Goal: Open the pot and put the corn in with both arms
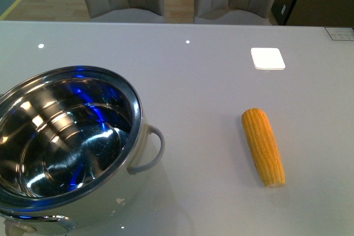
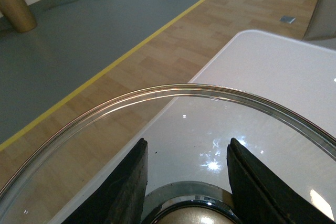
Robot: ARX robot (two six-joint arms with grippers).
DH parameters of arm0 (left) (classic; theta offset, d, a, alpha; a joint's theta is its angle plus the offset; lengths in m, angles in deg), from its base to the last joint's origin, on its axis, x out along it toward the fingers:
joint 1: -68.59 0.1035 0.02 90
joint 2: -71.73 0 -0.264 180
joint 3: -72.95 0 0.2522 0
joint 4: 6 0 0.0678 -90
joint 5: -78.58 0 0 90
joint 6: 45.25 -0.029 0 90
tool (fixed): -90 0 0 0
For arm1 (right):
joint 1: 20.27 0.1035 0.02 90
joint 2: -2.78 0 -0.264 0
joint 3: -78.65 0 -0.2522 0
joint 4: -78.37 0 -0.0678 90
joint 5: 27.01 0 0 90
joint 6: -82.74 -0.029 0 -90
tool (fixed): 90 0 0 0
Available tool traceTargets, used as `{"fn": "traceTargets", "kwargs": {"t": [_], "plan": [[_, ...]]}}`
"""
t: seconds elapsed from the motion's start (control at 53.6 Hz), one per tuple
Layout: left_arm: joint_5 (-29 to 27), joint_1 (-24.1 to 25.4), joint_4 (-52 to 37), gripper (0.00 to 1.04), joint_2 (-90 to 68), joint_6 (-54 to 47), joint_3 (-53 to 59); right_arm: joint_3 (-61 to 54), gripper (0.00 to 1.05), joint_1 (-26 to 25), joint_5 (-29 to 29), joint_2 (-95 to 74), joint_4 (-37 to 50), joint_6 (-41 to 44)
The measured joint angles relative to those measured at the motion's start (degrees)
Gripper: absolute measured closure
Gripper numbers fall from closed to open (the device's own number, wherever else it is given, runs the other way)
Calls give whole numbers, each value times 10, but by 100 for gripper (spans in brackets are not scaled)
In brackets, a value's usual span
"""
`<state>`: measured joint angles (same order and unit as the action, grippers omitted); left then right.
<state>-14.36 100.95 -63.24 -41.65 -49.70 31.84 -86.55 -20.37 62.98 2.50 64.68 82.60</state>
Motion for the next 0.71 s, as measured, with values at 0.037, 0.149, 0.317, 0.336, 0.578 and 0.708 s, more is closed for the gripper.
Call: {"fn": "traceTargets", "kwargs": {"t": [0.037,0.149,0.317,0.336,0.578,0.708], "plan": [[1,8,-8,65,-21,0,-5,0,9,0,0,0,0,0],[2,23,-20,65,-70,0,-26,0,9,0,0,0,0,0],[4,30,-38,65,-139,-1,-64,0,9,0,0,0,0,0],[5,30,-40,65,-143,-1,-67,0,9,0,0,0,0,0],[19,31,-74,65,-257,-10,-139,0,9,0,0,0,0,0],[26,30,-83,65,-293,-11,-160,0,9,0,0,0,0,0]]}}
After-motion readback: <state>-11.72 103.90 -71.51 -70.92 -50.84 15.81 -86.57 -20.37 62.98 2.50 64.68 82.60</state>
